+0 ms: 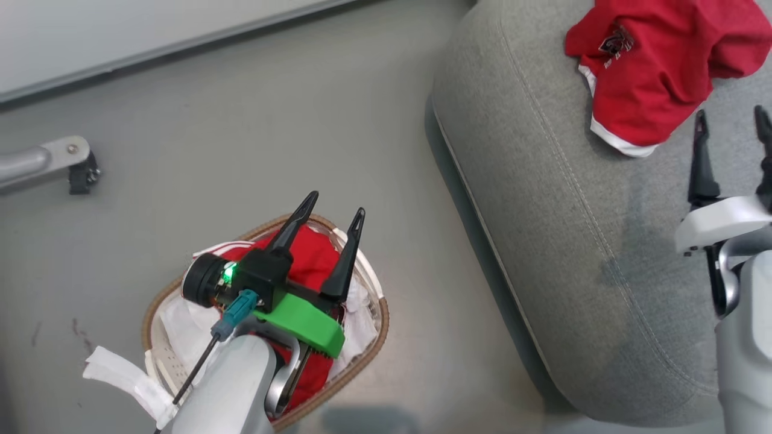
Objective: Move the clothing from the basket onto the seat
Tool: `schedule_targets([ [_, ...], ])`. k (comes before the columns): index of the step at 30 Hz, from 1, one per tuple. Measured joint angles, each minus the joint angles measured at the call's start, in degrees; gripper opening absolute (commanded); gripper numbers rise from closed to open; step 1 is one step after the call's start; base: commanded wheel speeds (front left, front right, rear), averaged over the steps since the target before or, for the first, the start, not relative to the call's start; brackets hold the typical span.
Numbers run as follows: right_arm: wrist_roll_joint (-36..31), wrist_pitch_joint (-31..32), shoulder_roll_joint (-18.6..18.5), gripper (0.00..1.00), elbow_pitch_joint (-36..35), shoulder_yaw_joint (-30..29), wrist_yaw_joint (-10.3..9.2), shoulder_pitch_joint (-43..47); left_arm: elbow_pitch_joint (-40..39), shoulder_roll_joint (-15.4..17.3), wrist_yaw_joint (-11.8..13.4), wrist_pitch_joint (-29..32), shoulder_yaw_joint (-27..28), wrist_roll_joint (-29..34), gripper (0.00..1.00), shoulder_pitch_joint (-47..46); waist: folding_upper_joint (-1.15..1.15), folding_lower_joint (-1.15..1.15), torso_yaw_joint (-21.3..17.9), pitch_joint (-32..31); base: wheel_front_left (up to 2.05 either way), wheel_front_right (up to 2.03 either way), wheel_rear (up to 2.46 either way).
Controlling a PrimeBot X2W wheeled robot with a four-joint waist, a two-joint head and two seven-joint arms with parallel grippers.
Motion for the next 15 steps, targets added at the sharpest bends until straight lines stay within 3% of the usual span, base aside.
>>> schedule_targets([
  [15, 6.6, 0.0, 2.7, 1.0, -2.0, 13.2, 0.0, 4.8, 3.3, -2.6, 0.0, 0.0, 14.7, 2.4, 1.0, 6.4, 0.0, 0.0, 7.8, -7.9, 0.0, 0.0, 0.0],
])
